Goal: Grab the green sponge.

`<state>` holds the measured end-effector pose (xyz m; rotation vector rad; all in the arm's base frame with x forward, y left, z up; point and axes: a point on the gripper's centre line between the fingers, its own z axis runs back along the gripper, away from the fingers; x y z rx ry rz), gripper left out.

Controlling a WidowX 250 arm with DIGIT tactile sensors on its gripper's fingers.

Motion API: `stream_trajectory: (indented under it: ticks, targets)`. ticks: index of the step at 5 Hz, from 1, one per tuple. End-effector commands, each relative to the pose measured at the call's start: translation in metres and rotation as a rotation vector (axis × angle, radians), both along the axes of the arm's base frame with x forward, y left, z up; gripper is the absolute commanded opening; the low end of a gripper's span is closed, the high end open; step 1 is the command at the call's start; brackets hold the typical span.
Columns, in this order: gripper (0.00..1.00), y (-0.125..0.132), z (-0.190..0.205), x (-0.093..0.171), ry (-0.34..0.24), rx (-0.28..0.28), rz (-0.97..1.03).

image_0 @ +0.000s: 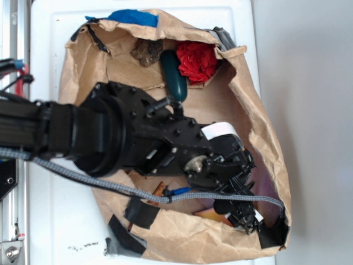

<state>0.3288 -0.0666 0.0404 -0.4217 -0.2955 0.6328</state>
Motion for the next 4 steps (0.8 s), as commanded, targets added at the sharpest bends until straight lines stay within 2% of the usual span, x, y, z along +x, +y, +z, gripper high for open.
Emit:
stream_trajectory:
  ticks: [1,2,4]
  targets:
    - [0.0,0.0,0.002,0.005,0.004,-0.024,0.025]
    - [0.0,0.004,0.002,0.01,0.022,-0.055,0.033]
    - [0.0,0.011,0.006,0.014,0.005,-0.058,0.058]
